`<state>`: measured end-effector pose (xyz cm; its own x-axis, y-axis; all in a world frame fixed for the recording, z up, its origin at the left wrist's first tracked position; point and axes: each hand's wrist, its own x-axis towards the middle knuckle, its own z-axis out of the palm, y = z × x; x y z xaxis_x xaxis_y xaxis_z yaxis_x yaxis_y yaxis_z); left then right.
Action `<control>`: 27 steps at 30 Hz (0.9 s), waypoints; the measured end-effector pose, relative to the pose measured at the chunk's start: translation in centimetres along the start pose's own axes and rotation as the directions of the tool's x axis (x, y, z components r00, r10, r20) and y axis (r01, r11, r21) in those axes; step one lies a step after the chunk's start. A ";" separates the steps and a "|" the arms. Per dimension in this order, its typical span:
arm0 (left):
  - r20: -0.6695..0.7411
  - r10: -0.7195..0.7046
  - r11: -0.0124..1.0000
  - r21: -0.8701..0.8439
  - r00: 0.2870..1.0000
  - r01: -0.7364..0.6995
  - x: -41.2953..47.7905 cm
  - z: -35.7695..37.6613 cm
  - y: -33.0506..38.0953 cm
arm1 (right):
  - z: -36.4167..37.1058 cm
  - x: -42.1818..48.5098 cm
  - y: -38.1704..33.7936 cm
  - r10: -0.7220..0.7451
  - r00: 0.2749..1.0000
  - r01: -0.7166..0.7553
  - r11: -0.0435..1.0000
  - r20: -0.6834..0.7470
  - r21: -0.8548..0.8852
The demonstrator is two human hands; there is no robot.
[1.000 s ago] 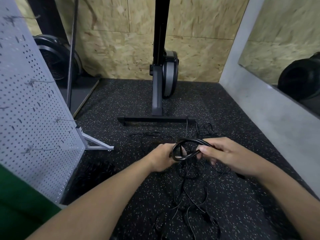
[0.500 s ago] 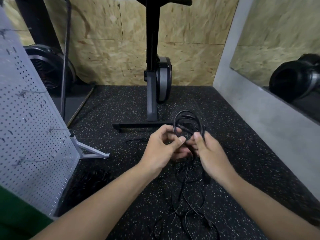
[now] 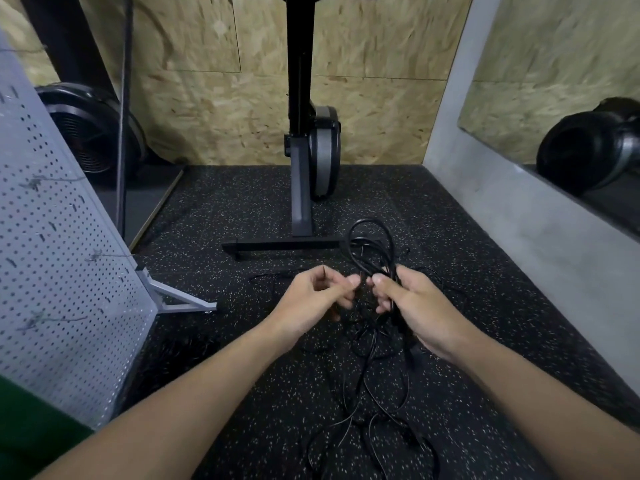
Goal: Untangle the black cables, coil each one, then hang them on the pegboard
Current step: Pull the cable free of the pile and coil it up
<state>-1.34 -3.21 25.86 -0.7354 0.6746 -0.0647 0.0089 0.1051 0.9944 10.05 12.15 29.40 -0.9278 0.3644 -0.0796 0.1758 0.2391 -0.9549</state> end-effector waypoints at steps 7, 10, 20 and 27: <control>0.439 -0.049 0.876 0.451 0.897 -0.173 0.3 2.2 -4.1 | -0.3 -1.5 -3.4 -0.015 0.981 -0.091 0.841 0.191 0.534; 0.441 -0.020 0.789 0.558 0.897 -0.257 0.4 2.6 -5.4 | -0.6 -1.7 -3.9 -0.049 0.983 -0.067 0.803 0.177 0.593; 0.193 0.318 0.717 0.591 0.928 -0.369 -1.1 0.6 3.4 | -6.8 1.4 1.9 -0.040 0.962 -0.137 0.787 -0.271 -0.602; 0.062 0.451 0.770 0.477 0.890 -0.424 -1.2 -0.3 4.4 | -4.1 -0.1 -0.2 0.069 0.997 -0.076 0.912 -0.034 -0.404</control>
<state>-0.62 -3.75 30.31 -0.6084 0.6935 0.3859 0.6417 0.1437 0.7534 11.42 15.76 30.80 -0.9020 0.4100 -0.1352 0.3639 0.5536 -0.7490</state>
